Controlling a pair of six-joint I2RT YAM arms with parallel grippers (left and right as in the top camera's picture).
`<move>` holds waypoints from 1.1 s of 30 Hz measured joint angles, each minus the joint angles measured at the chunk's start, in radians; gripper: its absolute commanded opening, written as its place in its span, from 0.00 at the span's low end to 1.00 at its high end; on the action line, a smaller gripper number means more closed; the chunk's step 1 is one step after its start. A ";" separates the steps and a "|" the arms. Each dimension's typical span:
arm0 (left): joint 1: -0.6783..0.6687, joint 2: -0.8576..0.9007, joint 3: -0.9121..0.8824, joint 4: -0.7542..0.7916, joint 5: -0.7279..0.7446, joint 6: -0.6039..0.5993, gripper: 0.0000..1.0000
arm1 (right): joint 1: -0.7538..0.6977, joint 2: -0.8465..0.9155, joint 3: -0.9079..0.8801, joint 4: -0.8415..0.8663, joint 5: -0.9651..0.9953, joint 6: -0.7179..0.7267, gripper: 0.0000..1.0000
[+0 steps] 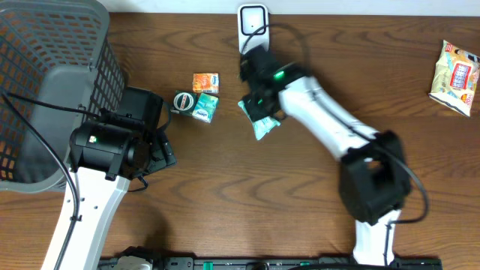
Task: Scan the item barcode
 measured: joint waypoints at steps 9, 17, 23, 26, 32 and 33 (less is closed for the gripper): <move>0.000 0.000 0.000 0.000 0.000 0.000 0.98 | -0.242 -0.018 -0.033 -0.060 -0.554 -0.105 0.10; 0.000 0.000 0.000 0.000 0.000 0.000 0.98 | -0.198 -0.012 -0.049 -0.069 -0.426 -0.117 0.40; 0.000 0.000 0.000 0.000 0.000 0.000 0.98 | -0.027 -0.011 -0.049 -0.026 -0.034 -0.060 0.42; 0.000 0.000 0.000 0.000 0.000 0.000 0.98 | 0.089 -0.010 -0.049 -0.001 0.203 -0.013 0.46; 0.000 0.000 0.000 0.000 0.000 0.000 0.97 | 0.249 -0.010 -0.064 0.097 0.512 0.023 0.51; 0.000 0.000 0.000 0.000 0.000 0.000 0.98 | 0.263 -0.010 -0.075 0.120 0.549 0.026 0.51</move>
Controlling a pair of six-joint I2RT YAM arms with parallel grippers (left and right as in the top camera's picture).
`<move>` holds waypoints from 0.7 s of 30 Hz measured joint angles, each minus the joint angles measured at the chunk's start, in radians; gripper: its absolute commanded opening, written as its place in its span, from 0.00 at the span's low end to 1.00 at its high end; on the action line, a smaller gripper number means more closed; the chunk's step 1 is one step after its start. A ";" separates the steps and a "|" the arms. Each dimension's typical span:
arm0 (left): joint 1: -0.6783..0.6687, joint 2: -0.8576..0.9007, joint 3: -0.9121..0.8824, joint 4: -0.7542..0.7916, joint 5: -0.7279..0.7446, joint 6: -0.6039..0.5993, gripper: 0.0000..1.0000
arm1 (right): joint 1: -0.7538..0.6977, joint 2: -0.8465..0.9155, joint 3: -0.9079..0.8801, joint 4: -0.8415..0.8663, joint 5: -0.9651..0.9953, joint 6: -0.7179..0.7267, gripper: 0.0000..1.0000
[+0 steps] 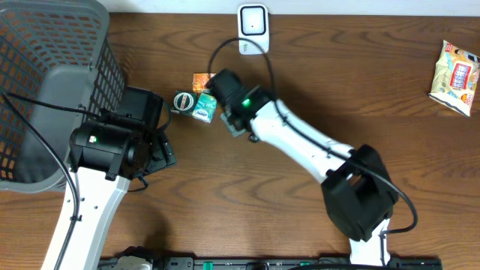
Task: Scan the item barcode
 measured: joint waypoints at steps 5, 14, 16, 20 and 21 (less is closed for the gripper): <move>0.000 0.000 0.000 0.000 0.000 0.000 0.98 | 0.024 0.012 -0.079 0.106 0.148 0.006 0.52; 0.000 0.000 0.000 0.000 0.000 0.000 0.97 | 0.016 0.090 -0.122 0.154 0.242 0.005 0.51; 0.000 0.000 0.000 0.000 0.000 0.000 0.98 | 0.016 0.103 -0.124 0.154 0.247 0.004 0.50; 0.000 0.000 0.000 0.000 0.000 0.000 0.98 | 0.018 0.105 -0.124 0.167 0.254 0.002 0.50; 0.000 0.000 0.000 0.000 0.000 0.000 0.98 | 0.019 0.105 -0.124 0.171 0.254 0.002 0.49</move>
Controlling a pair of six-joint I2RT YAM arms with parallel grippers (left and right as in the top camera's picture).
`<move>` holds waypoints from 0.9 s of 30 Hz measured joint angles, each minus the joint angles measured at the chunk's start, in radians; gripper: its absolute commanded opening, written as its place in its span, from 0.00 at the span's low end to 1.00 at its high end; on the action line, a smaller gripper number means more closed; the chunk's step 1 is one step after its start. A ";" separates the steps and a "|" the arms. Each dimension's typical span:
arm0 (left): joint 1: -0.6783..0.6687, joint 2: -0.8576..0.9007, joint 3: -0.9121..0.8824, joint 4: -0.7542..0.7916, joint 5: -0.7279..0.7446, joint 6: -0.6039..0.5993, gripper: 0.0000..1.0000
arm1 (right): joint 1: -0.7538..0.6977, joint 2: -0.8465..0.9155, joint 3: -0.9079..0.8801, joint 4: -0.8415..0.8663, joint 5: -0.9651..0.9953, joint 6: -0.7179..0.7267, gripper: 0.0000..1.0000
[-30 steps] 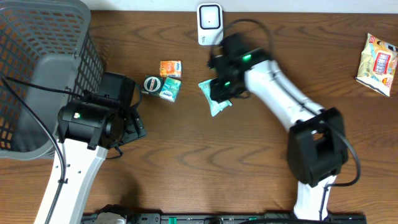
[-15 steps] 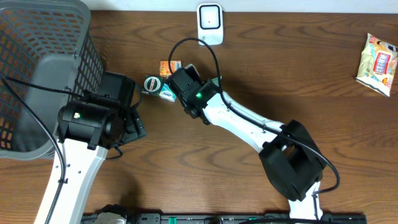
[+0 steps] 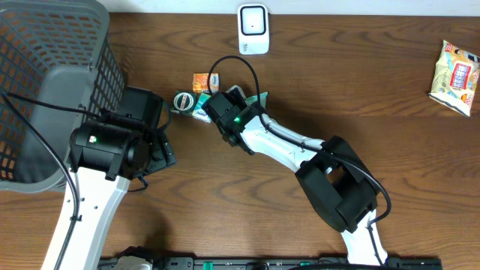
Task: Scan the item barcode
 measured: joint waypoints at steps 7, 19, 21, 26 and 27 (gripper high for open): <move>0.000 0.000 0.000 0.000 0.000 0.000 0.98 | 0.024 0.000 0.000 0.005 0.002 0.000 0.47; 0.000 0.000 0.000 0.000 0.000 0.000 0.98 | 0.028 0.037 0.000 0.029 0.000 0.000 0.47; 0.000 0.000 0.000 0.000 0.000 0.000 0.98 | 0.025 0.050 0.002 0.031 0.027 -0.001 0.38; 0.000 0.000 0.000 0.000 0.000 0.000 0.98 | 0.021 0.066 0.003 0.012 0.055 0.003 0.01; 0.000 0.000 0.000 0.000 0.000 0.000 0.98 | 0.020 0.065 0.005 0.003 0.056 0.011 0.01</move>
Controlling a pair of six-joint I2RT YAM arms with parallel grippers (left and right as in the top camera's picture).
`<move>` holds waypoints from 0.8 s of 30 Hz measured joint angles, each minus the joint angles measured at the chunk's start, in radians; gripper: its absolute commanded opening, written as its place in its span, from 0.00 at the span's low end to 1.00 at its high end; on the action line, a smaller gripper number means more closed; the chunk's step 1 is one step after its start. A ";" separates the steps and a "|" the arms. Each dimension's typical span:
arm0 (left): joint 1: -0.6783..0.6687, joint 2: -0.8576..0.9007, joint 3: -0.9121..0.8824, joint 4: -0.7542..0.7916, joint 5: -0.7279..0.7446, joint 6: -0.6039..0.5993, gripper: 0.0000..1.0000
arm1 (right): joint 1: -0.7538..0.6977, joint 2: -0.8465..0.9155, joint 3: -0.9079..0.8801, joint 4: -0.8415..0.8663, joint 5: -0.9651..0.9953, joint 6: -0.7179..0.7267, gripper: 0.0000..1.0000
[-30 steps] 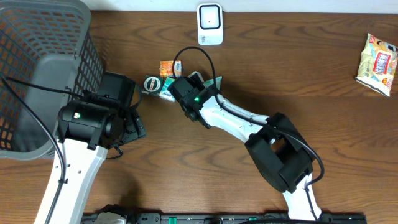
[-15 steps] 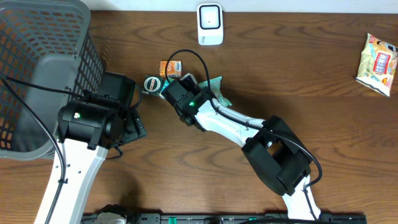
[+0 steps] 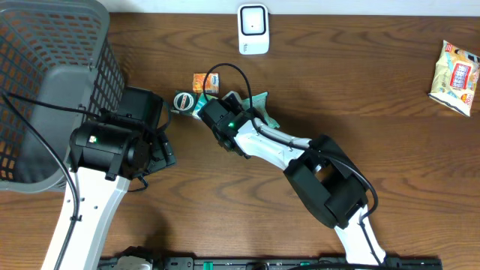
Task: Scan the item barcode
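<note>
A teal packet [image 3: 257,100] shows just right of my right wrist, partly under the arm. My right gripper [image 3: 215,118] is low over the item cluster, its fingers hidden beneath the black wrist, so I cannot tell its grip. The white scanner [image 3: 253,30] stands at the back edge. Beside the gripper lie an orange packet [image 3: 202,81], a round tin [image 3: 182,100] and a sliver of a teal-white packet [image 3: 199,109]. My left gripper [image 3: 160,148] rests near the basket, its jaws too dark to read.
A grey mesh basket [image 3: 52,82] fills the left side. A yellow snack bag [image 3: 456,67] lies at the far right. The right arm's cable loops over the items. Bare wood lies between the scanner and the snack bag.
My right wrist has shifted slightly left, further over the teal-white packet. The teal packet shows a little more beside the arm. The left arm has not moved.
My right wrist was up by the scanner with the teal packet just below it. Then it was down-left beside the item cluster, the packet hidden. Then the packet showed at the wrist's right side, where it still is now.
</note>
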 measured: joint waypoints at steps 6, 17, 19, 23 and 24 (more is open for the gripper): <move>0.000 0.000 0.000 0.000 0.000 0.000 0.97 | -0.011 -0.001 0.048 -0.116 -0.051 0.029 0.01; 0.000 0.000 0.000 0.000 0.000 0.000 0.98 | -0.224 -0.131 0.172 -0.270 -0.743 -0.001 0.01; 0.000 0.000 0.000 0.000 0.000 0.000 0.98 | -0.287 -0.148 0.177 -0.290 -0.913 -0.026 0.01; 0.000 0.000 0.000 0.000 0.000 0.000 0.98 | -0.424 -0.151 0.149 -0.299 -1.244 -0.085 0.01; 0.000 0.000 0.000 0.000 0.000 0.000 0.98 | -0.454 -0.151 0.131 -0.299 -1.315 -0.099 0.01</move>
